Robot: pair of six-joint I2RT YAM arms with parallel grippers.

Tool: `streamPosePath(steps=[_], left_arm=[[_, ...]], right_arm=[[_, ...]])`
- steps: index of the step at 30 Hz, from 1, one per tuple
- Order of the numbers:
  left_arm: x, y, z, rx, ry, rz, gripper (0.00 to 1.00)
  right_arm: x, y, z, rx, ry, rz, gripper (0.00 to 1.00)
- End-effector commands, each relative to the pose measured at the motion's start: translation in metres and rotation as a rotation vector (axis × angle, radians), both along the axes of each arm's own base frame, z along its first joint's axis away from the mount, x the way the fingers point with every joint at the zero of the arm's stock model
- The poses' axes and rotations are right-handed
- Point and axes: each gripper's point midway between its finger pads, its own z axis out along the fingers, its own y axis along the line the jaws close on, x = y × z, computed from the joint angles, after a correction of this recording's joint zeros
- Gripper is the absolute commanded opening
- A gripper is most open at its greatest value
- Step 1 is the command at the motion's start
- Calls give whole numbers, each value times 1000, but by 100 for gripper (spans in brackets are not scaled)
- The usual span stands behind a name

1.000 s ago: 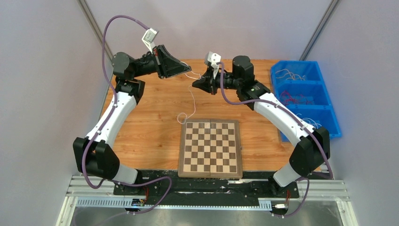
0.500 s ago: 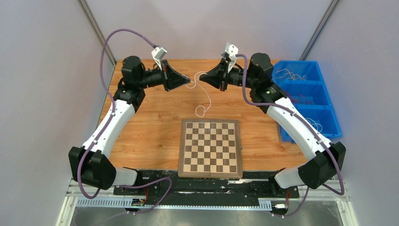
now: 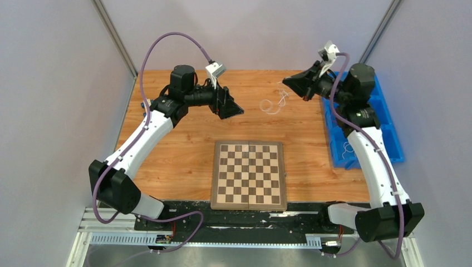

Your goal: Untangle the cables

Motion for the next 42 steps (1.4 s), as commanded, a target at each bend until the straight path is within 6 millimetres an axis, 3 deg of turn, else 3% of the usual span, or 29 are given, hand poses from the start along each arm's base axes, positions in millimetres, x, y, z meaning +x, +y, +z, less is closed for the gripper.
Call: streamPosePath(steps=[1, 5, 9, 15, 19, 26, 36, 42], left_arm=[[-2, 16, 17, 20, -67, 45, 100], [-5, 22, 10, 28, -44, 47, 100], [-10, 21, 5, 28, -15, 32, 100], [-17, 13, 1, -10, 63, -21, 100], [-8, 15, -5, -1, 82, 25, 100], [-4, 23, -16, 30, 84, 56, 100], [-2, 31, -27, 71, 97, 72, 100], [7, 42, -28, 121, 71, 105, 100]], right_arm=[[-7, -43, -23, -63, 34, -82, 0], [-4, -115, -34, -140, 15, -245, 0], [-13, -172, -35, -239, -24, -346, 0], [-20, -237, -47, -431, 17, -474, 0], [-20, -274, -61, -497, 82, -539, 0], [-22, -329, -101, -629, 187, -601, 0], [-19, -361, -143, -800, 218, -594, 0], [-23, -398, -192, -1016, 249, -597, 0]])
